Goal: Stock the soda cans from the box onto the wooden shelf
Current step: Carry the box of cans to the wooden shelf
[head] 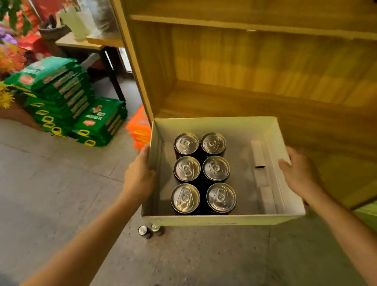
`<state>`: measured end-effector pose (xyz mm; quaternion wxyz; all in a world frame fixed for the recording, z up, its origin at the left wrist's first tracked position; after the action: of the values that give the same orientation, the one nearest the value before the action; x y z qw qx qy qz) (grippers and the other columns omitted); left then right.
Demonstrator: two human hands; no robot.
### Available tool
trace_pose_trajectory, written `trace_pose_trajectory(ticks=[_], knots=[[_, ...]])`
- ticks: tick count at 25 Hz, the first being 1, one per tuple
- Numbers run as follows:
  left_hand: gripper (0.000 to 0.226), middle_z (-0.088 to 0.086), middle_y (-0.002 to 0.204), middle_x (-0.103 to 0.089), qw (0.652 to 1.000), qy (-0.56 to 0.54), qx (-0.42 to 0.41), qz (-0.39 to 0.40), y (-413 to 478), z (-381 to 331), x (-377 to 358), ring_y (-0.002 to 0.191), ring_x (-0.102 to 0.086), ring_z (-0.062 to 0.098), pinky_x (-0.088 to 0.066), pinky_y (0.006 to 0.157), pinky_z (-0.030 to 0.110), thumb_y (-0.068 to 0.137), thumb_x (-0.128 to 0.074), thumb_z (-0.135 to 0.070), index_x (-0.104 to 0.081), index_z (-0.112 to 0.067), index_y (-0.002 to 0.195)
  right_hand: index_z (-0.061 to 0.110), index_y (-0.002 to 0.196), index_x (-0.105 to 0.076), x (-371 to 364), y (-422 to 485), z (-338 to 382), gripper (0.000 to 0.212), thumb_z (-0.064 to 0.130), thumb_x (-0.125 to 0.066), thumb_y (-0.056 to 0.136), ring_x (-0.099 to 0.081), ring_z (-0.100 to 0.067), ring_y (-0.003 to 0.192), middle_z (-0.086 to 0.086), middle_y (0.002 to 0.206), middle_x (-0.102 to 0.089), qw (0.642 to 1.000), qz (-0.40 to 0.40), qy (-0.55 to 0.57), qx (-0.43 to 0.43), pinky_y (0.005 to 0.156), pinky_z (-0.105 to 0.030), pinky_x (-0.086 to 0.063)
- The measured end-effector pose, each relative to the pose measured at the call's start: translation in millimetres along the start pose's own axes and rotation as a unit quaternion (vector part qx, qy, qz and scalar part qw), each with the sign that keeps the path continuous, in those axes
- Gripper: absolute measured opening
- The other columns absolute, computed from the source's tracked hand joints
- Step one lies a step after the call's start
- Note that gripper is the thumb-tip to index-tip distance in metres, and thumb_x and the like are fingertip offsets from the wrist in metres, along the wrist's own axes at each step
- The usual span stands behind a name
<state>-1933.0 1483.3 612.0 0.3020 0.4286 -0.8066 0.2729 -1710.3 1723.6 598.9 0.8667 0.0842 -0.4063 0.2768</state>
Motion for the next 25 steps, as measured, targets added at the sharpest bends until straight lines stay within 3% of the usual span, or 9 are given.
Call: trace_pose_trajectory(ticks=[6, 9, 12, 19, 23, 25], knots=[[0.070, 0.017, 0.130, -0.056, 0.995, 0.036, -0.033, 0.090, 69, 50, -26, 0.116, -0.053, 0.037, -0.043, 0.098, 0.048, 0.080, -0.043, 0.006, -0.032, -0.028, 0.140, 0.008, 0.136, -0.039, -83, -19, -24, 0.042, 0.013, -0.040, 0.095, -0.048, -0.032, 0.124, -0.015, 0.138, -0.049, 0.992, -0.046, 0.022, -0.117, 0.101, -0.042, -0.040], [0.071, 0.017, 0.126, -0.059, 0.993, 0.042, -0.037, 0.108, 83, 80, -56, 0.113, -0.055, 0.039, -0.044, 0.092, 0.047, 0.079, -0.042, 0.007, -0.033, -0.030, 0.139, 0.009, 0.137, -0.038, -115, -30, -41, 0.042, 0.014, -0.039, 0.095, -0.055, -0.030, 0.114, -0.015, 0.131, -0.054, 0.986, -0.053, 0.024, -0.154, 0.088, -0.032, -0.044], [0.068, 0.019, 0.124, -0.059, 0.990, 0.049, -0.012, 0.134, 92, 119, -100, 0.109, -0.056, 0.037, -0.046, 0.087, 0.046, 0.083, -0.042, 0.008, -0.031, -0.026, 0.141, 0.012, 0.137, -0.037, -156, -33, -71, 0.042, 0.013, -0.039, 0.095, -0.062, -0.032, 0.098, -0.020, 0.116, -0.063, 0.984, -0.045, 0.005, -0.170, 0.076, -0.033, -0.047], [0.060, 0.019, 0.127, -0.054, 0.979, 0.054, 0.008, 0.195, 141, 249, -235, 0.111, -0.054, 0.038, -0.050, 0.086, 0.051, 0.091, -0.040, 0.003, -0.026, -0.025, 0.142, 0.007, 0.138, -0.035, -298, -21, -176, 0.042, 0.012, -0.038, 0.096, -0.054, -0.029, 0.118, -0.016, 0.135, -0.051, 0.975, -0.021, -0.010, -0.222, 0.091, -0.032, -0.044], [0.061, 0.019, 0.117, -0.060, 0.979, 0.055, -0.015, 0.194, 180, 336, -329, 0.093, -0.056, 0.029, -0.048, 0.079, 0.044, 0.088, -0.039, 0.005, -0.031, -0.027, 0.140, 0.005, 0.140, -0.030, -401, -2, -258, 0.044, 0.012, -0.037, 0.097, -0.047, -0.031, 0.125, -0.017, 0.140, -0.046, 0.971, -0.022, -0.011, -0.238, 0.098, -0.035, -0.040], [0.064, 0.019, 0.115, -0.062, 0.978, 0.051, -0.021, 0.199, 198, 380, -376, 0.094, -0.058, 0.032, -0.050, 0.081, 0.045, 0.086, -0.039, 0.004, -0.029, -0.029, 0.140, 0.005, 0.141, -0.028, -453, 11, -302, 0.045, 0.011, -0.036, 0.097, -0.042, -0.030, 0.130, -0.017, 0.144, -0.040, 0.970, -0.022, 0.001, -0.242, 0.103, -0.037, -0.036]])
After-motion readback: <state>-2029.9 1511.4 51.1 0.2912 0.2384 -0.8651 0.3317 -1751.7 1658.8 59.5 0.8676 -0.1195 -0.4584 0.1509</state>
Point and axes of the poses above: each hand's wrist, its own y-axis towards the middle knuckle, its own x-axis out of the back of the hand, z = x × y, the point moved 4 cm from there along y, towards the middle knuckle
